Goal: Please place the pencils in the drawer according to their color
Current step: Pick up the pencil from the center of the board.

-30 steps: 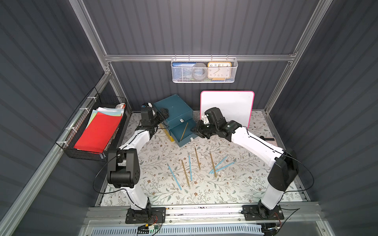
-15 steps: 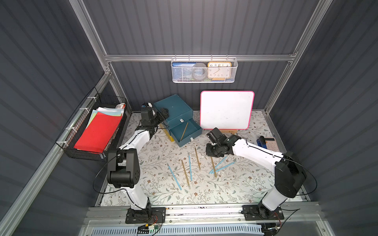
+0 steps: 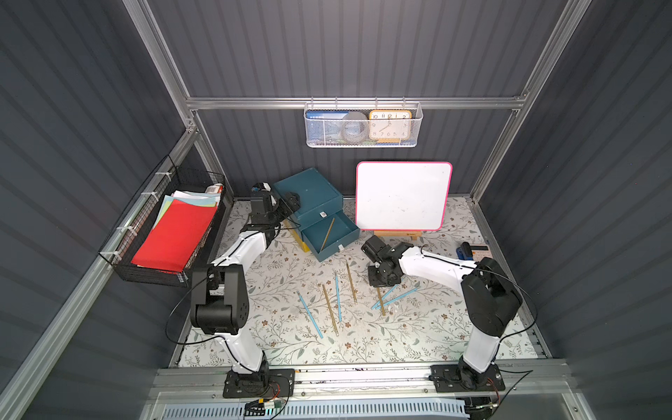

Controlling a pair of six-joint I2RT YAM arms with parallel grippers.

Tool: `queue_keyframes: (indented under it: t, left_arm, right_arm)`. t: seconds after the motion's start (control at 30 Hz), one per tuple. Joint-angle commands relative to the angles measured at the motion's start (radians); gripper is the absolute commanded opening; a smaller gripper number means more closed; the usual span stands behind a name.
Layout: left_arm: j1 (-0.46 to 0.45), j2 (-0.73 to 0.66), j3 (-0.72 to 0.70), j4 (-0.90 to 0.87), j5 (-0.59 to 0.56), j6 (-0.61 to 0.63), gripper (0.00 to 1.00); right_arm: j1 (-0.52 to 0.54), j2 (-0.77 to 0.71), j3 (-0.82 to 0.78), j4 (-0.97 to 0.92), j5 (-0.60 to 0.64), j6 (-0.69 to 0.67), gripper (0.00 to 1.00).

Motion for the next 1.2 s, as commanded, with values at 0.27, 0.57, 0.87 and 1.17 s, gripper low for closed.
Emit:
queue_keyframes:
  t: [0.27,0.57,0.87,1.17]
  left_arm:
    - [-0.006,-0.009,0.015,-0.01,0.003,0.017,1.0]
    - [-0.007,-0.012,0.017,-0.008,0.004,0.015,1.0]
    - [-0.007,-0.012,0.014,-0.005,0.004,0.014,1.0]
    - [-0.007,-0.013,0.013,-0.004,0.006,0.013,1.0]
  right_arm:
    - [0.003,0.071,0.006,-0.019,-0.011,-0.029,0.24]
    - [0.003,0.106,0.011,-0.009,-0.032,-0.027,0.12]
    - [0.003,0.089,0.007,-0.014,-0.043,-0.023,0.0]
    - [0.003,-0.011,0.02,-0.023,-0.115,0.004,0.0]
